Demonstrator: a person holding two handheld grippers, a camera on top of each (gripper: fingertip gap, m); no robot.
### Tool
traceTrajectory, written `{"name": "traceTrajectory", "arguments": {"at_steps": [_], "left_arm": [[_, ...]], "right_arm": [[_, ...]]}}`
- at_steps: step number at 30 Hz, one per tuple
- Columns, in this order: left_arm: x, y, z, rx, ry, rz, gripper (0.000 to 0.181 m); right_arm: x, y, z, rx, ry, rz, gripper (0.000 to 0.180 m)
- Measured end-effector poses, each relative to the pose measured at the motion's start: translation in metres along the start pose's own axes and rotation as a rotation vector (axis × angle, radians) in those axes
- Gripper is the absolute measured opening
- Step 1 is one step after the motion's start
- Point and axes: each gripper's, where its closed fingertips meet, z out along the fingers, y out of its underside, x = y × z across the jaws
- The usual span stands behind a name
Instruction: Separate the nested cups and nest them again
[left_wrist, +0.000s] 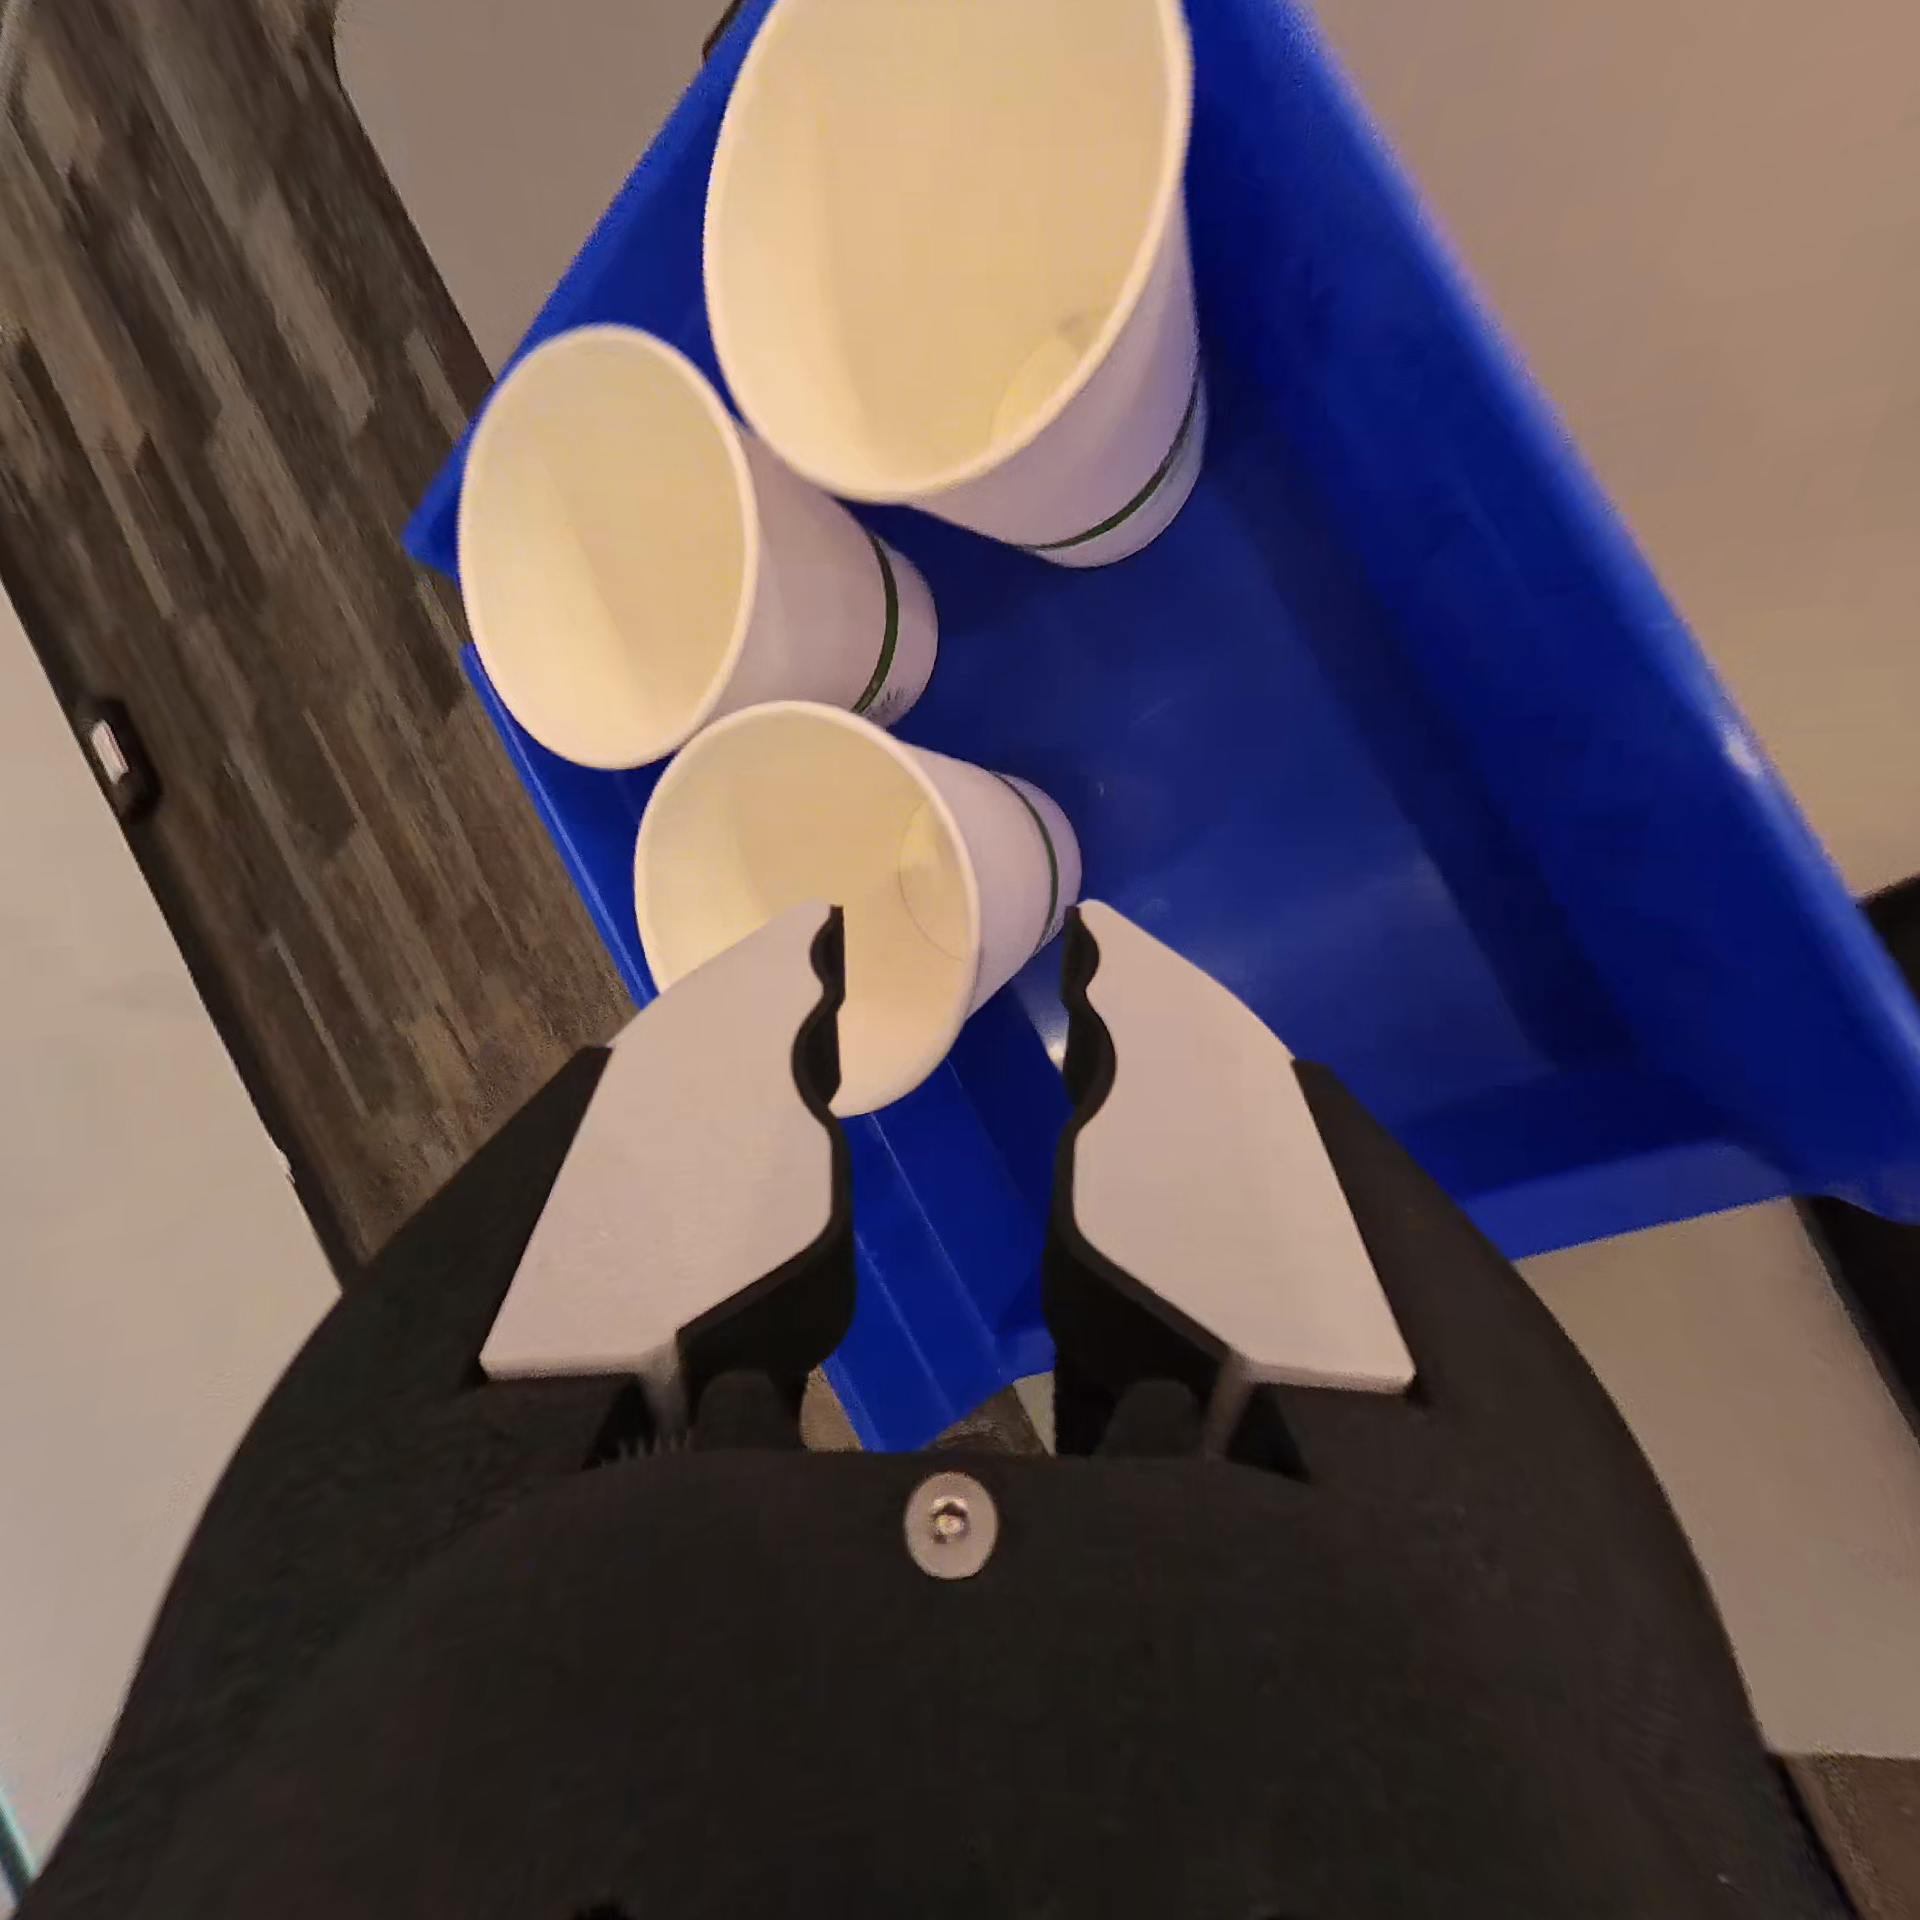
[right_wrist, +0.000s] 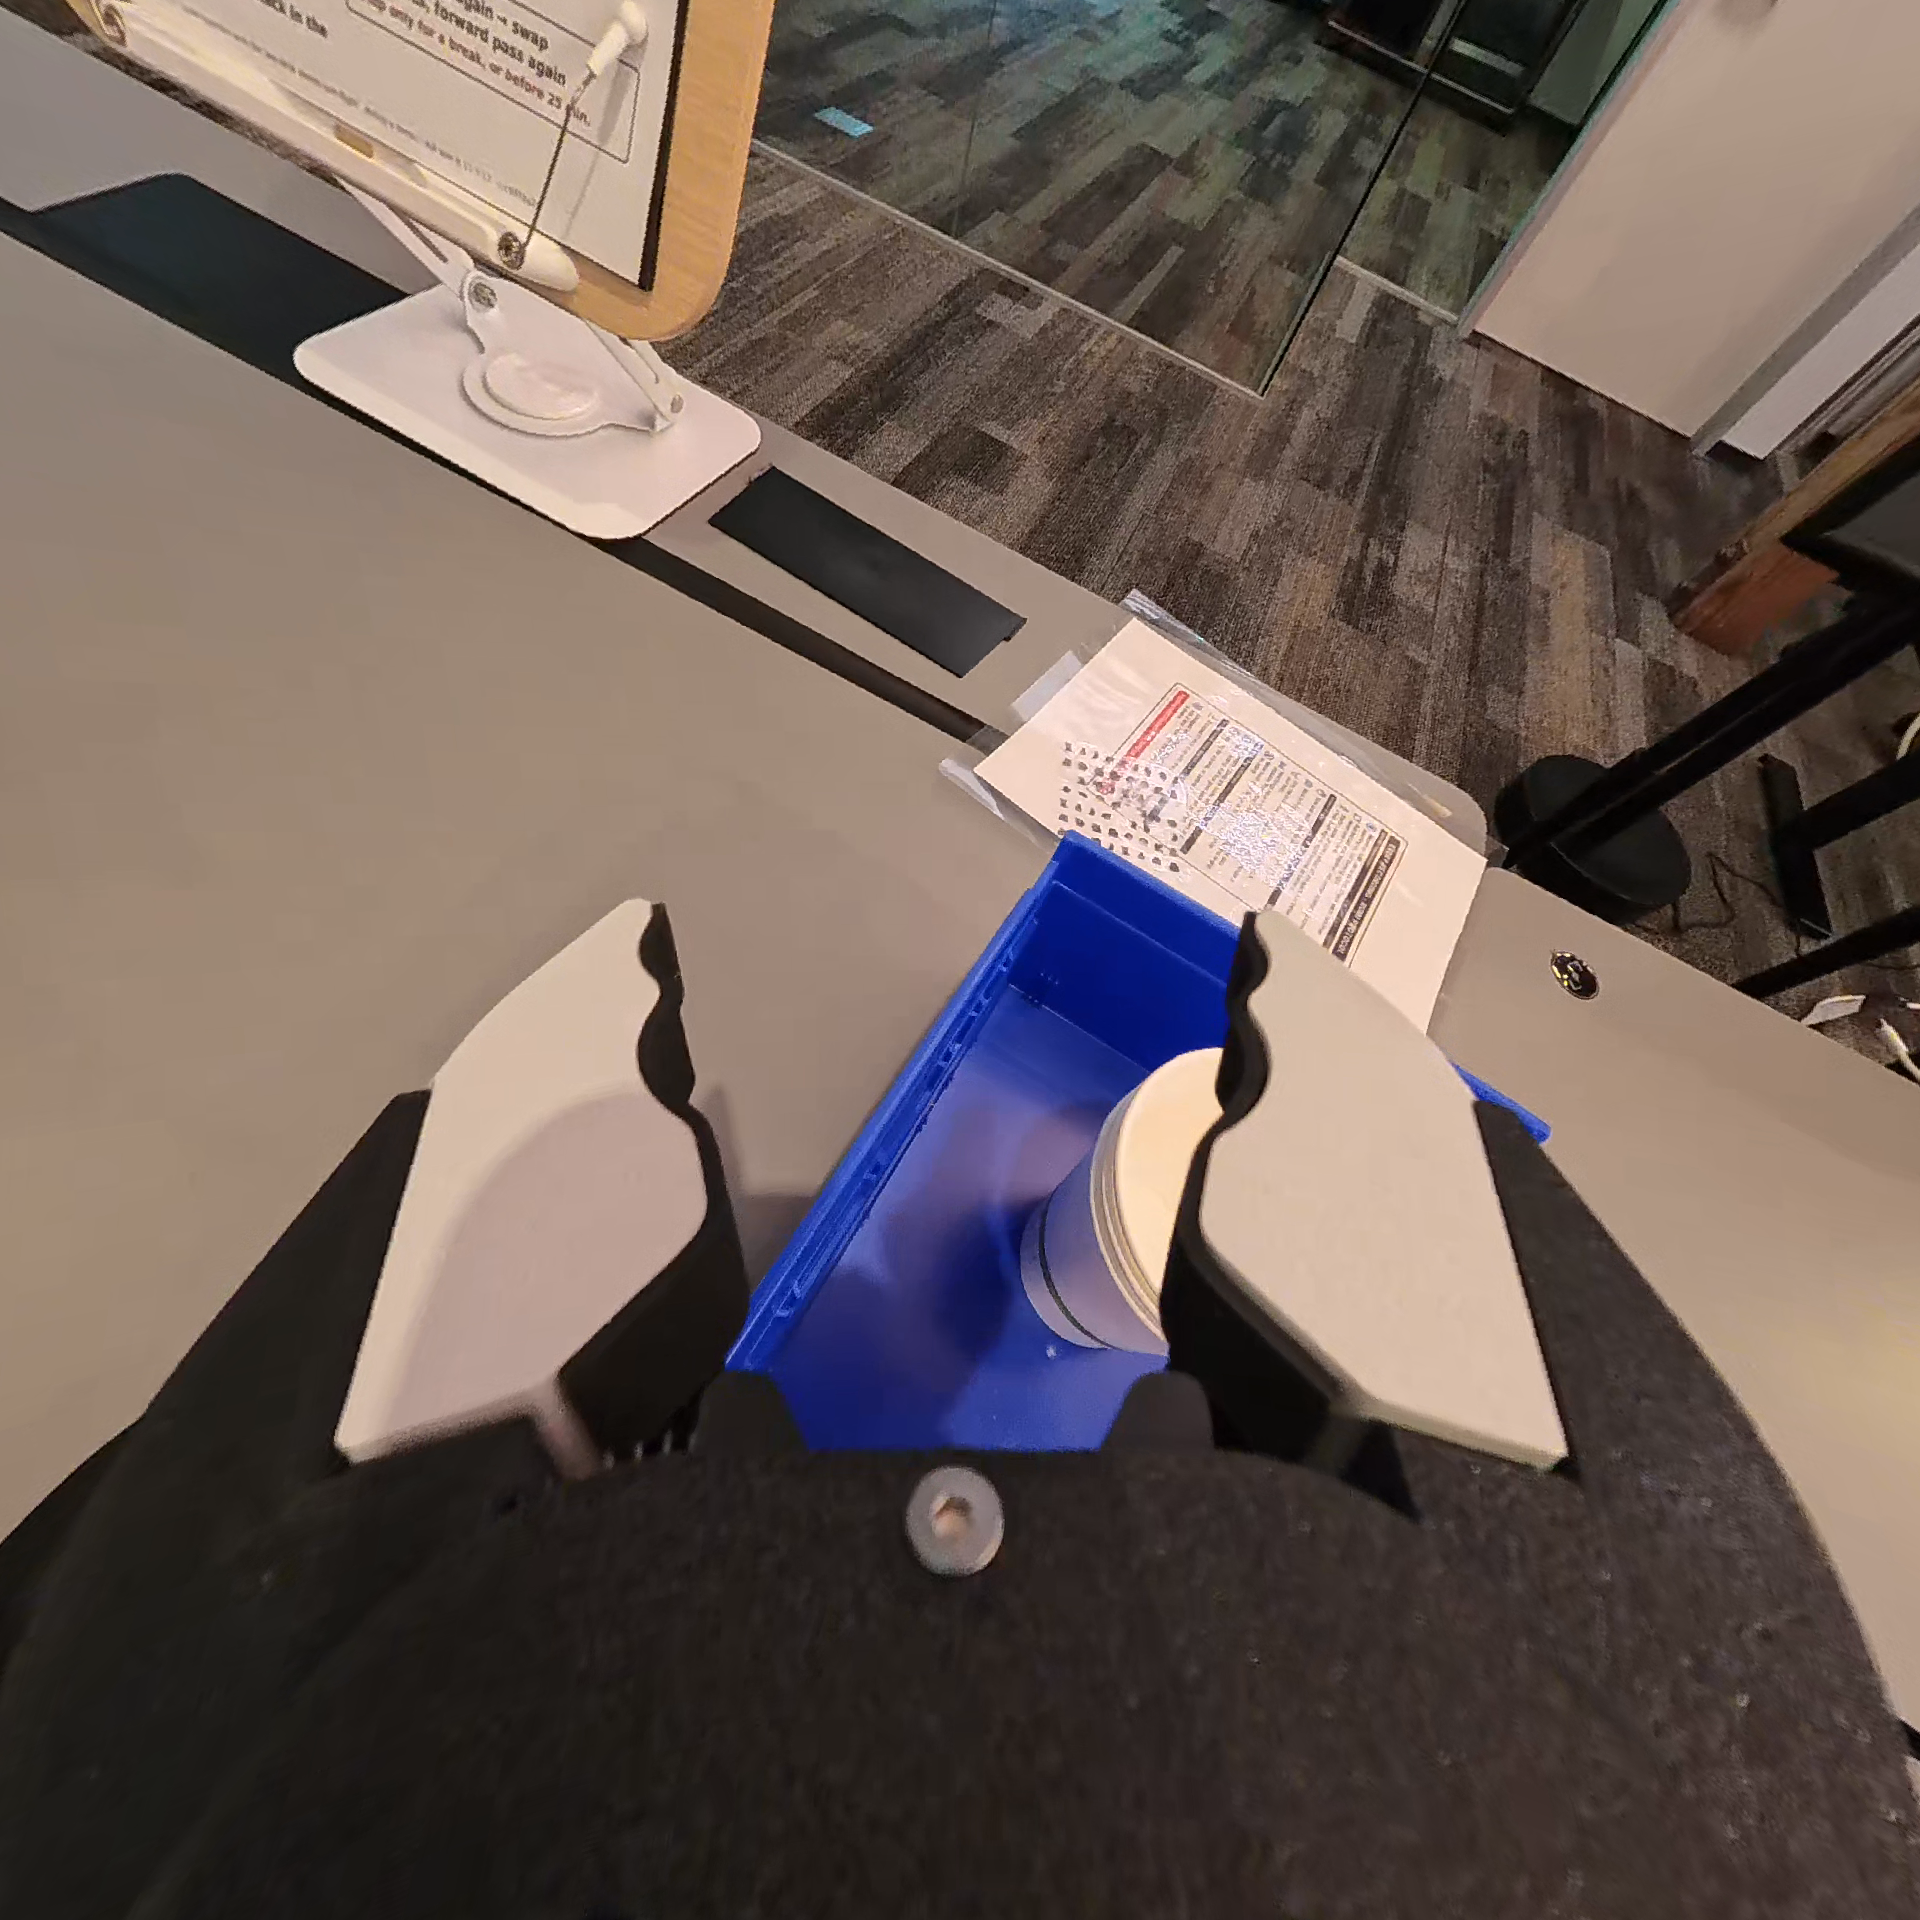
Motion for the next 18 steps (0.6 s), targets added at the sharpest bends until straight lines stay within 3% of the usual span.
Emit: {"name": "traceTrajectory", "arguments": {"at_steps": [4, 7, 11, 15, 18], "left_arm": [[0.001, 0.013, 0.018, -0.044, 0.018, -0.029, 0.037], [0.004, 0.022, 0.026, -0.099, 0.017, 0.007, 0.008], [0.014, 0.020, 0.021, -0.090, 0.092, -0.002, 0.003], [0.013, 0.007, -0.016, -0.045, 0.103, 0.044, 0.002], [0.020, -0.030, -0.068, 0.082, 0.097, 0.129, 0.002]], "right_arm": [[0.001, 0.005, 0.003, -0.011, -0.009, 0.012, 0.098], [0.000, 0.007, 0.006, -0.020, -0.016, 0.014, 0.098], [-0.006, 0.003, 0.007, -0.014, -0.038, 0.000, 0.098], [-0.024, -0.014, 0.005, 0.040, -0.096, -0.035, 0.097], [-0.048, -0.037, 0.002, 0.111, -0.169, -0.081, 0.097]]}}
